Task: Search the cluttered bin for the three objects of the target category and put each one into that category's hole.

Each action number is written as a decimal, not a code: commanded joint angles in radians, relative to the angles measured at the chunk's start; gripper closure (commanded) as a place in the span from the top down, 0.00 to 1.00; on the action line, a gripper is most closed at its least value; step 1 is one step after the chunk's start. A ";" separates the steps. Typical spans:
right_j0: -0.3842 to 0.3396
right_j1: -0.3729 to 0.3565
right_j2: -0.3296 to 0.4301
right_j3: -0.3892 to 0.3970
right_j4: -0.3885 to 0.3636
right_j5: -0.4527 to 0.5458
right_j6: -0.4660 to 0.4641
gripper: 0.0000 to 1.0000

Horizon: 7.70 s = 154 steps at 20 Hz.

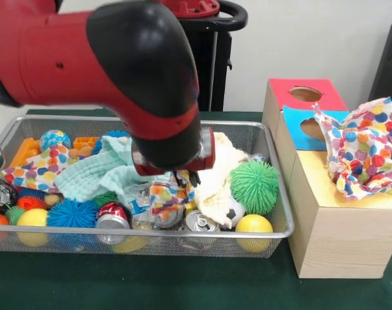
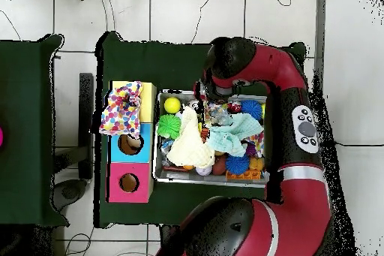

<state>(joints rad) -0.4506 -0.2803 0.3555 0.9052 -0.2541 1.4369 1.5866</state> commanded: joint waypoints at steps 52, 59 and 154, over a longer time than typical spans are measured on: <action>0.136 -0.085 0.280 -0.243 0.063 -0.058 -0.011 0.00; 0.161 -0.010 0.271 -0.324 0.058 0.077 -0.002 0.00; 0.357 0.021 -0.176 -0.020 0.312 -0.160 0.775 0.00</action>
<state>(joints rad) -0.0946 -0.3196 0.1668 0.7456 0.0144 1.2373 2.1409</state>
